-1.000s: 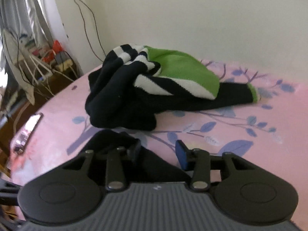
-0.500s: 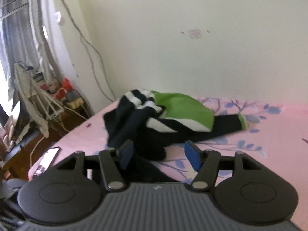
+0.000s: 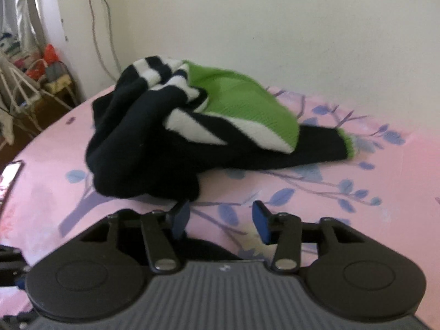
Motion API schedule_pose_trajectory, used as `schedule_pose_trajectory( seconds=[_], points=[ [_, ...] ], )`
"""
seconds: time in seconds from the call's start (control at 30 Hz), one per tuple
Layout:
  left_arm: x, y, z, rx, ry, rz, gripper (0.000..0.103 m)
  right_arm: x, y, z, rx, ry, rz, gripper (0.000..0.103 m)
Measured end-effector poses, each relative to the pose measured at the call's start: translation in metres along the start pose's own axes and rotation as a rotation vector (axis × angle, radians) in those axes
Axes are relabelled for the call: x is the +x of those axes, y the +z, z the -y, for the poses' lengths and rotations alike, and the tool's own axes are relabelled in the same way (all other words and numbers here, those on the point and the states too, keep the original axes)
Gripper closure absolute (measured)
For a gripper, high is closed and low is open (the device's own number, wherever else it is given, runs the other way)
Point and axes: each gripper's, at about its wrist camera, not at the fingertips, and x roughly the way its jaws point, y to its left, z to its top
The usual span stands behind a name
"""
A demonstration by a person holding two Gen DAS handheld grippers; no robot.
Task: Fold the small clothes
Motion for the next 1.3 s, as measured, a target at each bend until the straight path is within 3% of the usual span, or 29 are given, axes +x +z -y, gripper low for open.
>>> schedule_pose_trajectory(
  seconds=[0.03,0.1,0.17,0.2,0.23,0.27,0.3,0.33,0.47,0.6,0.7,0.83,0.93,1.03,1.13,1.3],
  points=[
    [0.000,0.000,0.001,0.001,0.003,0.001,0.073,-0.004,-0.004,-0.001,-0.001,-0.010,0.026,0.055],
    [-0.003,0.000,0.003,-0.006,0.003,-0.007,0.074,-0.018,-0.012,-0.001,0.003,-0.024,0.105,0.039],
    [-0.008,0.004,0.004,-0.019,-0.005,-0.020,0.068,-0.038,-0.018,0.004,0.041,-0.002,0.186,0.036],
    [-0.012,0.005,0.006,-0.015,-0.007,-0.017,0.057,-0.049,-0.019,0.011,0.071,0.016,0.230,0.031],
    [-0.018,0.007,0.009,-0.002,0.011,0.000,0.039,-0.066,-0.023,0.017,0.113,0.035,0.287,0.027],
    [-0.026,0.007,0.012,0.019,0.044,0.030,0.031,-0.083,-0.028,0.024,0.157,0.052,0.340,0.018],
    [-0.031,0.008,0.013,0.034,0.065,0.049,0.014,-0.102,-0.037,0.033,0.208,0.074,0.396,0.017],
    [-0.037,0.008,0.013,0.038,0.076,0.065,0.004,-0.120,-0.047,0.043,0.255,0.098,0.437,0.017],
    [-0.044,0.007,0.000,0.010,0.054,0.056,0.000,-0.158,-0.091,0.073,0.396,0.164,0.460,0.017],
    [-0.031,-0.001,-0.013,-0.042,0.058,0.005,0.000,-0.160,-0.141,0.086,0.480,0.218,0.347,0.017],
    [-0.017,-0.007,-0.024,-0.108,0.028,-0.037,0.000,-0.151,-0.159,0.082,0.491,0.244,0.271,0.017],
    [0.000,-0.012,-0.023,-0.113,0.041,-0.088,0.000,-0.135,-0.159,0.064,0.447,0.291,0.200,0.018],
    [0.006,-0.015,-0.012,-0.057,0.075,-0.079,0.000,-0.123,-0.156,0.047,0.421,0.330,0.173,0.018],
    [0.009,-0.022,-0.009,-0.037,0.079,-0.043,0.000,-0.122,-0.156,0.038,0.388,0.311,0.188,0.017],
    [0.007,-0.030,-0.009,-0.018,0.073,0.006,0.000,-0.121,-0.161,0.049,0.443,0.349,0.205,0.017],
    [0.006,-0.030,-0.009,-0.006,0.064,0.009,0.000,-0.121,-0.161,0.048,0.437,0.350,0.210,0.017]
  ],
)
